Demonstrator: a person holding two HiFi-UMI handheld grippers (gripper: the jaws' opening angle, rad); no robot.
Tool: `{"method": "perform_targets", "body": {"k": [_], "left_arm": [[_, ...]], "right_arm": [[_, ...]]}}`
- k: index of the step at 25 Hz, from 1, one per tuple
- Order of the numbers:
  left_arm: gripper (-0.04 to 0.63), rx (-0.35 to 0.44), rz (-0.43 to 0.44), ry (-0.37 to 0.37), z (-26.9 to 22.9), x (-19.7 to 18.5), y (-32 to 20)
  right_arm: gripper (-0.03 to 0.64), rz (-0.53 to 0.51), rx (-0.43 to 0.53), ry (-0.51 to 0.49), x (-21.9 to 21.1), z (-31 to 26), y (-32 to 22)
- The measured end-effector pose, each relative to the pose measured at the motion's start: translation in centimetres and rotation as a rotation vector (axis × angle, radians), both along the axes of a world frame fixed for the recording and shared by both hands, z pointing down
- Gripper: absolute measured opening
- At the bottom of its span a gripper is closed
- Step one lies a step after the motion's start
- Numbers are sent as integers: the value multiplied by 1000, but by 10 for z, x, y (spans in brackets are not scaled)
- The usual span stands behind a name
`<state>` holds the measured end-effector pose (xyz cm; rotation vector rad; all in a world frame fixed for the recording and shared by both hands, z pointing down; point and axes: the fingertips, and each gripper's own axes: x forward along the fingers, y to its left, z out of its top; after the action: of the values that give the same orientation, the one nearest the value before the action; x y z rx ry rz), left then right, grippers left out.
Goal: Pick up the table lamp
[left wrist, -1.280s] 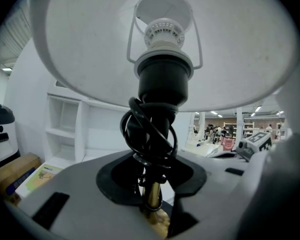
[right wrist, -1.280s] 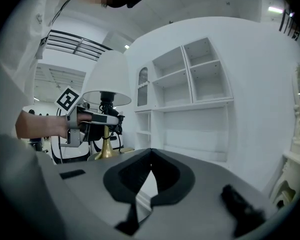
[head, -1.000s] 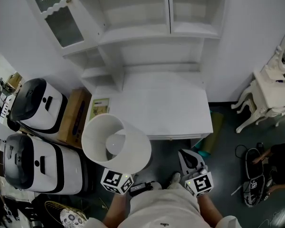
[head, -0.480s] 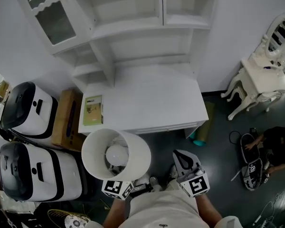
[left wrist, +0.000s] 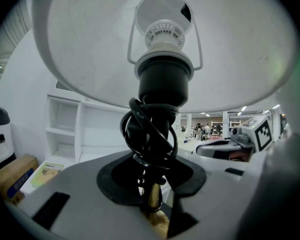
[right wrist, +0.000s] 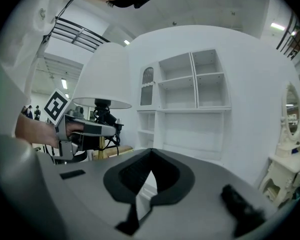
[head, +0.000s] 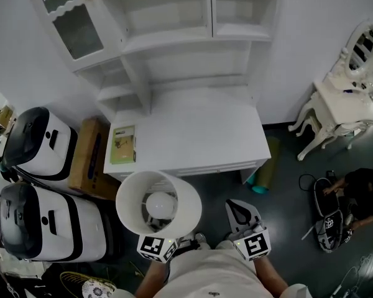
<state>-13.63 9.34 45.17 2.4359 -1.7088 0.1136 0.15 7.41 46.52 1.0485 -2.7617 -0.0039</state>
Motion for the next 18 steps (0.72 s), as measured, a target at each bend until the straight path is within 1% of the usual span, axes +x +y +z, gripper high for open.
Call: {"method": "perform_targets", "body": {"k": [7,13,18], "left_arm": [[132,-5,-4,2,-2,24,0],[130,2,-15,-2,-5,36,2],[130,4,-27,-4,-8,45,5]], "right_arm": [[12,-31,21,-19,14,-14,-1],[12,-58,42,-23,22,-19,2],[12,-64,41,-32,32,-21,6]]}}
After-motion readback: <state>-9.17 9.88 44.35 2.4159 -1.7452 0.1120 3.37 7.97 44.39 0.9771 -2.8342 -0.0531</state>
